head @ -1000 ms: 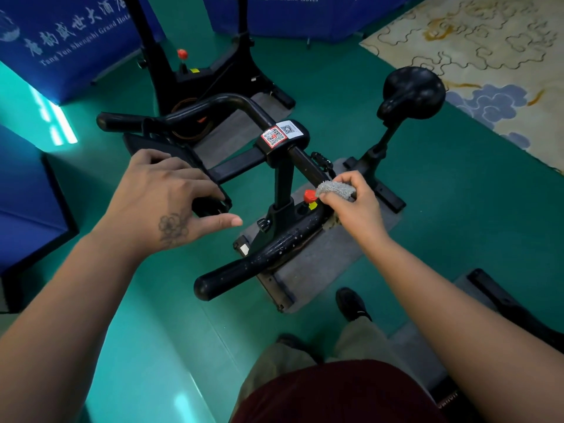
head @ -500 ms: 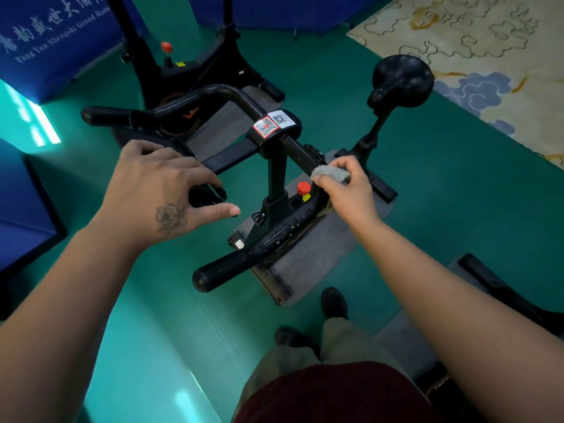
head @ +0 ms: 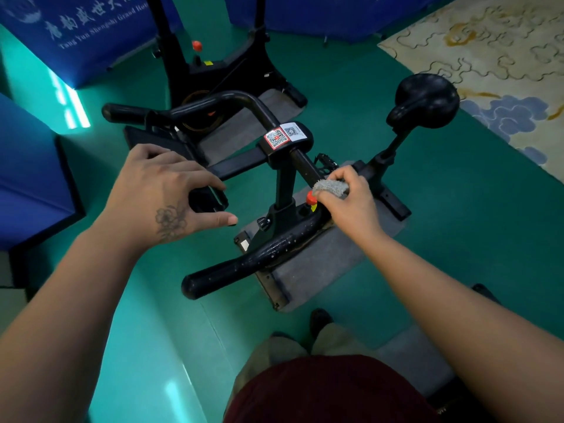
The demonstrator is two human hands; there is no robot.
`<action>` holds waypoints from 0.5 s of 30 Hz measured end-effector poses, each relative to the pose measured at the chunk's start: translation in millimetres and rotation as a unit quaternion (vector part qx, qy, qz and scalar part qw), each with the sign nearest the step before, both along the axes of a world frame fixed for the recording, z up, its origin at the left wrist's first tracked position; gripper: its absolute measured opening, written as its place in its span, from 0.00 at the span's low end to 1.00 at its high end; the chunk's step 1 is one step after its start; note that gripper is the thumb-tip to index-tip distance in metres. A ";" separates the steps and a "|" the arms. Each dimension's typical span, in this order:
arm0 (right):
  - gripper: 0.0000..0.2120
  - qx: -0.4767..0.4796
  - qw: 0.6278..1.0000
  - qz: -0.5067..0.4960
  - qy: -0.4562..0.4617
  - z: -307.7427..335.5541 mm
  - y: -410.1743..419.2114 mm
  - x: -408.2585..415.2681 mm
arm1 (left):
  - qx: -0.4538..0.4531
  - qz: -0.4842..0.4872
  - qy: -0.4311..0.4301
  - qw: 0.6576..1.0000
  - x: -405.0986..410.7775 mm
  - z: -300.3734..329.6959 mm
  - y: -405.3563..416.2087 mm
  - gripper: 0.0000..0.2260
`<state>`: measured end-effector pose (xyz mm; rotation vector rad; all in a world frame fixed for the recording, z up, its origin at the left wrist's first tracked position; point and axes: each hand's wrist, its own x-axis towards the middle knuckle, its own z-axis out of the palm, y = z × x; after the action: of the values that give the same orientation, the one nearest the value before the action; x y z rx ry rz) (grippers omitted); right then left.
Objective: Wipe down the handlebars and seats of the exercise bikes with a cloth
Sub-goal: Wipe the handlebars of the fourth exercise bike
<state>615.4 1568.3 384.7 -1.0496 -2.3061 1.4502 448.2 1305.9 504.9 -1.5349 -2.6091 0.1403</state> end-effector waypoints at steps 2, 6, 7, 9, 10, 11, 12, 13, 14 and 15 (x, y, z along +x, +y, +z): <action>0.12 -0.006 1.000 0.003 0.002 0.5 2.7 -2.3 | 0.004 0.010 0.001 1.000 1.2 0.0 0.6 0.36; 0.11 -0.022 1.000 0.005 0.003 1.0 -3.2 5.3 | 0.014 0.022 -0.007 1.000 2.5 -0.5 1.4 0.36; 0.10 -0.024 1.000 0.000 0.004 0.7 -6.8 9.2 | 0.014 0.025 -0.009 1.000 2.8 -0.2 1.9 0.36; 0.09 -0.029 1.000 -0.010 0.007 0.2 -16.1 18.9 | 0.011 0.029 -0.011 0.999 3.1 -0.5 2.8 0.36; 0.08 -0.033 0.999 -0.015 0.010 0.0 -21.5 23.6 | 0.010 0.031 -0.013 0.999 3.0 -0.7 2.9 0.36; 0.08 -0.037 0.999 -0.020 0.013 -0.6 -26.4 27.2 | 0.010 0.033 -0.014 0.999 2.6 -1.0 2.8 0.36; 0.09 -0.040 0.999 -0.024 0.016 -0.8 -29.8 29.2 | 0.011 0.033 -0.013 0.999 2.3 -1.1 2.5 0.36; 0.09 -0.043 0.998 -0.028 0.019 -1.3 -31.0 29.2 | 0.012 0.034 -0.013 0.999 2.3 -1.1 1.9 0.36; 0.09 -0.047 0.998 -0.030 0.022 -0.6 -30.4 27.3 | 0.014 0.034 -0.014 0.999 2.6 -1.3 1.2 0.36; 0.09 -0.050 0.998 -0.032 0.027 -0.2 -28.3 23.7 | 0.017 0.032 -0.015 0.999 2.8 -1.3 0.7 0.36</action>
<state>639.1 1540.0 384.4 -1.0868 -2.1629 1.5632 450.9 1306.6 503.6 -1.4549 -2.6712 0.0782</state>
